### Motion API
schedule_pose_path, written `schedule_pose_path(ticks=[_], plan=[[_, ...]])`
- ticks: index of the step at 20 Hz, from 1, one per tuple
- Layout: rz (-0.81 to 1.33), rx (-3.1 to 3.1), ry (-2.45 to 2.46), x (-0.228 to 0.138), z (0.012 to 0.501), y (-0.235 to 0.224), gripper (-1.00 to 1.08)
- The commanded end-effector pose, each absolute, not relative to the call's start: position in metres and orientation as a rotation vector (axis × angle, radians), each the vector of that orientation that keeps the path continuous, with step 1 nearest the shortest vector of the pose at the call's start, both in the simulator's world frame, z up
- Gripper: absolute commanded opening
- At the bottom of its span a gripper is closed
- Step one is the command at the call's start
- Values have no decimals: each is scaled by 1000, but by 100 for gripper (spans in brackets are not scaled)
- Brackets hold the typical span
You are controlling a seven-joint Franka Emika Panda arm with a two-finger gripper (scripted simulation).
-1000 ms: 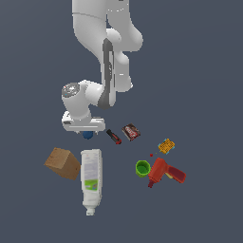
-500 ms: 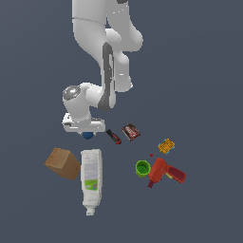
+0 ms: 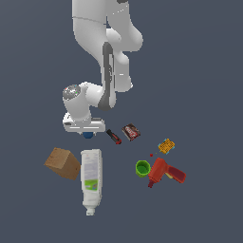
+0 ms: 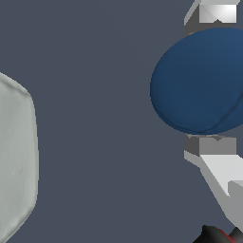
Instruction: Pick up a designated object from a clutter of objects.
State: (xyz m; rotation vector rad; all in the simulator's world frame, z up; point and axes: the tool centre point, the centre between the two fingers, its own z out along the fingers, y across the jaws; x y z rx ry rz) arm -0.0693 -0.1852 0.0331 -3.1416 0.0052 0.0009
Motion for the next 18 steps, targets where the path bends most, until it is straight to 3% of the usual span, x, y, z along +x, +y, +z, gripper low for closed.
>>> schedule_pose_path(ticks=[1, 9, 18], plan=[[-1, -3142, 5, -69, 37, -184, -100], [-1, -3142, 5, -69, 69, -172, -100], [0, -3143, 5, -69, 140, -146, -100]])
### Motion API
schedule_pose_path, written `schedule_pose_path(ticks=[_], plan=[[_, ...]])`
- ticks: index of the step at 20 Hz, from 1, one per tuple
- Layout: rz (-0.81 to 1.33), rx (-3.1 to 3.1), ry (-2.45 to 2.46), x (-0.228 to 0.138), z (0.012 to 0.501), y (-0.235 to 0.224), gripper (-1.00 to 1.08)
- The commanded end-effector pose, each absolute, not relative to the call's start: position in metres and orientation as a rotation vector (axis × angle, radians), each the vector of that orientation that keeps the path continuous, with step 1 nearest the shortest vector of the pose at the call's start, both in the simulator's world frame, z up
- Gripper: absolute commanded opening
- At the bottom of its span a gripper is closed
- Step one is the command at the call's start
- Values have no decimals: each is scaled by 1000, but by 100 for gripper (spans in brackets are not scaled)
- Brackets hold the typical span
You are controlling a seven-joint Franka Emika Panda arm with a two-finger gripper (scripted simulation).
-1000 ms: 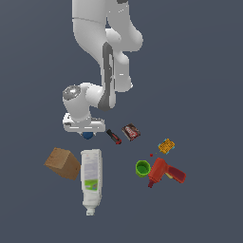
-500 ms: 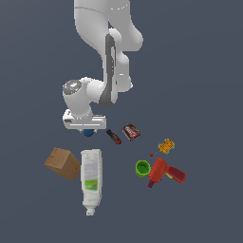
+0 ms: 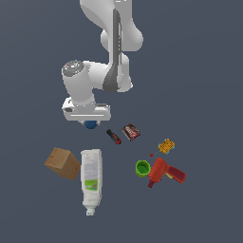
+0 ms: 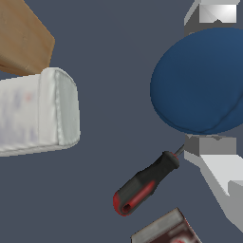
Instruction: Pick up a designated object from a clutter of objects.
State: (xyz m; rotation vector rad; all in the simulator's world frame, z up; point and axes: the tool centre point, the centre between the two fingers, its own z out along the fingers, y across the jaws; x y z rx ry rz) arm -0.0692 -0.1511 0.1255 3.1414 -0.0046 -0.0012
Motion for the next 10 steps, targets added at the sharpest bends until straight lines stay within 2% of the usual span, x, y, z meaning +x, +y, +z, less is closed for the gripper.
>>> schedule_pose_path(ticks=[1, 10], plan=[[0, 3140, -5, -69, 150, -143, -100], [0, 3139, -4, -68, 240, -110, -100]])
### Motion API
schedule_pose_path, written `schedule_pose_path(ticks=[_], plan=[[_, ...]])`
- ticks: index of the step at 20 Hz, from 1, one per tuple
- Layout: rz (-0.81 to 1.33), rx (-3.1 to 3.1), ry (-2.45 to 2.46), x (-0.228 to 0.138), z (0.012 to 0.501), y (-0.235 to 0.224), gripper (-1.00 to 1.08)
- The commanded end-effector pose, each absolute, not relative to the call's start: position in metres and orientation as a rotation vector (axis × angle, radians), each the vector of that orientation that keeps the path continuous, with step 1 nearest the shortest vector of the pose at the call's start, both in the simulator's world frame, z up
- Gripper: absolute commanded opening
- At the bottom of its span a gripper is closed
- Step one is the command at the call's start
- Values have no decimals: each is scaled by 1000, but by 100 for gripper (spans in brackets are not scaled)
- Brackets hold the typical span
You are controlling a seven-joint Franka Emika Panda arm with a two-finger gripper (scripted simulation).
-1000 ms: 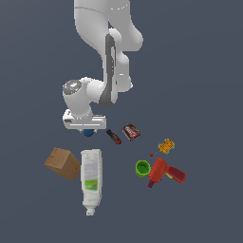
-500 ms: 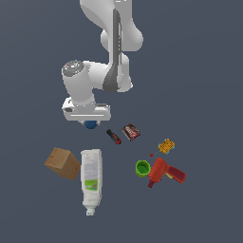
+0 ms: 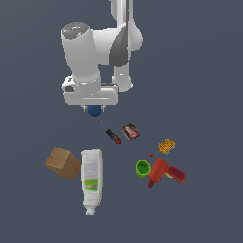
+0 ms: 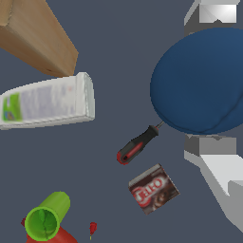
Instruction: Pick up a designated object from a clutter of objects.
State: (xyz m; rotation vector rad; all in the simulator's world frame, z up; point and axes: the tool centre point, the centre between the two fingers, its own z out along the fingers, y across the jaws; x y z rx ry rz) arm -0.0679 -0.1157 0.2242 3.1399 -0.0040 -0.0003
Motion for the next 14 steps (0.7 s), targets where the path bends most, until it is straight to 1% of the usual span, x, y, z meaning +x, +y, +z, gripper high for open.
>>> schedule_pose_path(ticks=[1, 8, 14], plan=[[0, 3139, -4, -68, 249, -107, -100], [-1, 3140, -4, -66, 314, -84, -100], [0, 3141, -3, -63, 354, -70, -100]])
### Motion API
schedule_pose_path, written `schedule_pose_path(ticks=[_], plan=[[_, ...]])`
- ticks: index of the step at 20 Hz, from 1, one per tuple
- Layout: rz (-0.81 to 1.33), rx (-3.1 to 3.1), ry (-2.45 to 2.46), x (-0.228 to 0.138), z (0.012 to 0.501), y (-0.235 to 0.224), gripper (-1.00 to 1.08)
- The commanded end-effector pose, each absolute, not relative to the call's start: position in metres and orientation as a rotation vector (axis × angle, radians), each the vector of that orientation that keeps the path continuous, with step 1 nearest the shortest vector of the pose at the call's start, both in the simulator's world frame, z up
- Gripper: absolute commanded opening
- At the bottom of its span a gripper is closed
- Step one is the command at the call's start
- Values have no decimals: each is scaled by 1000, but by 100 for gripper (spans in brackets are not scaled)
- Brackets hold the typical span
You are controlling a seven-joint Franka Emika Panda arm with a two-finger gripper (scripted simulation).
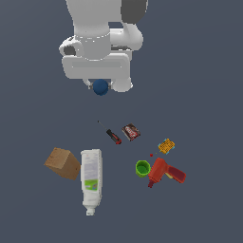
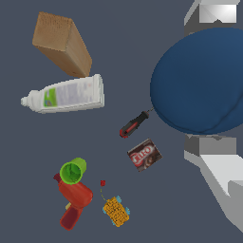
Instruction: Pick up a designated object from a clutter of objects.
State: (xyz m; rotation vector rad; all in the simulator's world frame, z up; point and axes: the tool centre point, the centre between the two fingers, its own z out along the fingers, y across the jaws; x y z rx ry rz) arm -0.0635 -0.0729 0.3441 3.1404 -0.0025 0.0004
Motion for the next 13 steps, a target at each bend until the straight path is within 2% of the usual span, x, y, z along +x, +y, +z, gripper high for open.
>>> schedule_pose_path(ticks=[1, 13], plan=[[0, 3141, -3, -63, 359, -68, -100], [0, 3141, -3, -59, 381, -60, -100]])
